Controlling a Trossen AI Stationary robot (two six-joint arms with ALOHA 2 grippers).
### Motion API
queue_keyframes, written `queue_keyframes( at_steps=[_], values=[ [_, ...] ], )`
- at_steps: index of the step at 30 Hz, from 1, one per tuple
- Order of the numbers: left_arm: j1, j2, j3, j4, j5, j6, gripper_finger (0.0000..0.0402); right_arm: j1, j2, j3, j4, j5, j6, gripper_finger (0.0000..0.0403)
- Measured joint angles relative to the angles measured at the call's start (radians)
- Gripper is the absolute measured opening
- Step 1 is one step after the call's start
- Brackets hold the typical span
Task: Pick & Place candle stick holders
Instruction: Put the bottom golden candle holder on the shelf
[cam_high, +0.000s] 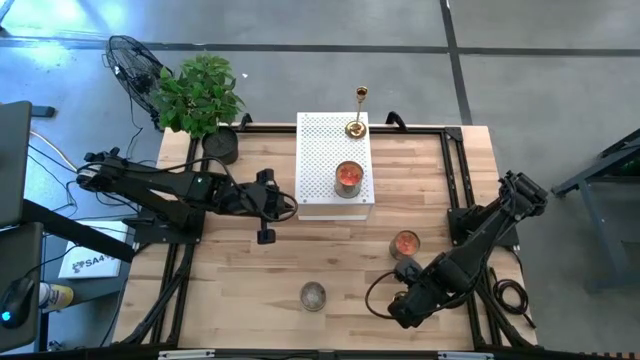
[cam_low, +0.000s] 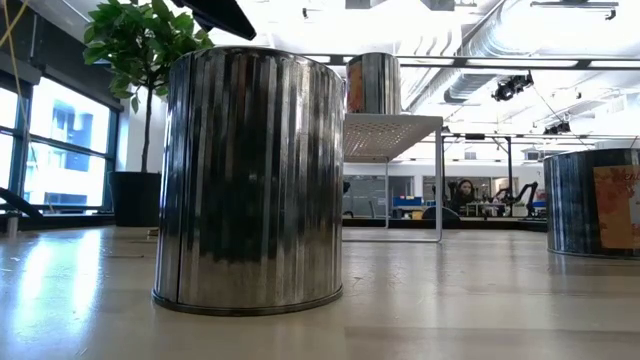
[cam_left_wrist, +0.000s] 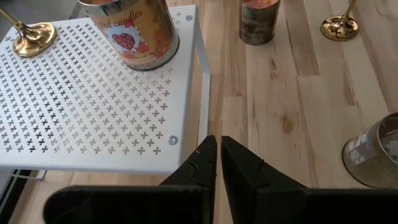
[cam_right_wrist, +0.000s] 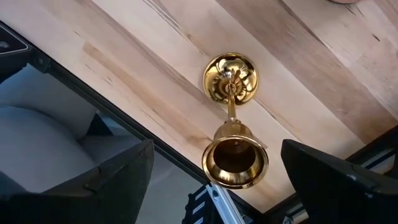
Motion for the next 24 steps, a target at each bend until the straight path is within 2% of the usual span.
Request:
queue_keyframes(
  at_steps=[11,19,24],
  values=[
    [0.000,0.000,0.000,-0.002,0.001,0.000,0.0019,0.000,-0.001,-0.009,0.007,-0.006,0.017,0.0345],
    [0.000,0.000,0.000,-0.017,0.002,-0.026,0.0019,-0.012,-0.002,-0.154,0.129,-0.129,0.022,0.0345],
    [0.000,0.000,0.000,-0.016,0.002,-0.026,0.0019,-0.034,-0.002,-0.176,0.167,-0.115,-0.022,0.0345]
  ],
)
